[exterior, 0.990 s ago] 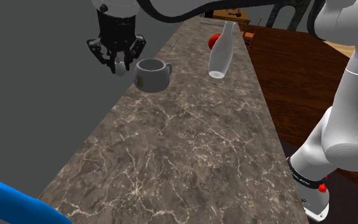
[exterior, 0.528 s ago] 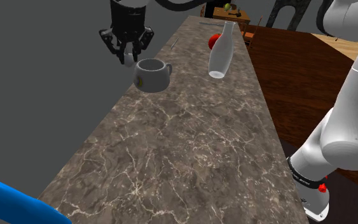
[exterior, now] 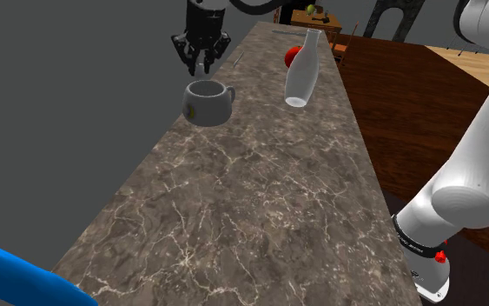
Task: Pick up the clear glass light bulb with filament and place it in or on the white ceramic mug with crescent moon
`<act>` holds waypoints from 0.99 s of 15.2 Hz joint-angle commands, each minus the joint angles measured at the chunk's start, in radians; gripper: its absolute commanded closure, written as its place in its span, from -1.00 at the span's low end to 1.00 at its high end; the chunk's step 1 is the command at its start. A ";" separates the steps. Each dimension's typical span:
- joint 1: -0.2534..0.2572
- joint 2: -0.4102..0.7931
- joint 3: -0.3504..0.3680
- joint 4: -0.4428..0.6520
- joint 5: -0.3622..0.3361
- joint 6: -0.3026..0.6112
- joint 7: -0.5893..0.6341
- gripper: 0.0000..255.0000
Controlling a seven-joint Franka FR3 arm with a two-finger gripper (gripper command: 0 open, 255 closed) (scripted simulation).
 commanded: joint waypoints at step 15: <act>-0.097 -0.005 -0.054 -0.148 0.029 0.177 -0.109 1.00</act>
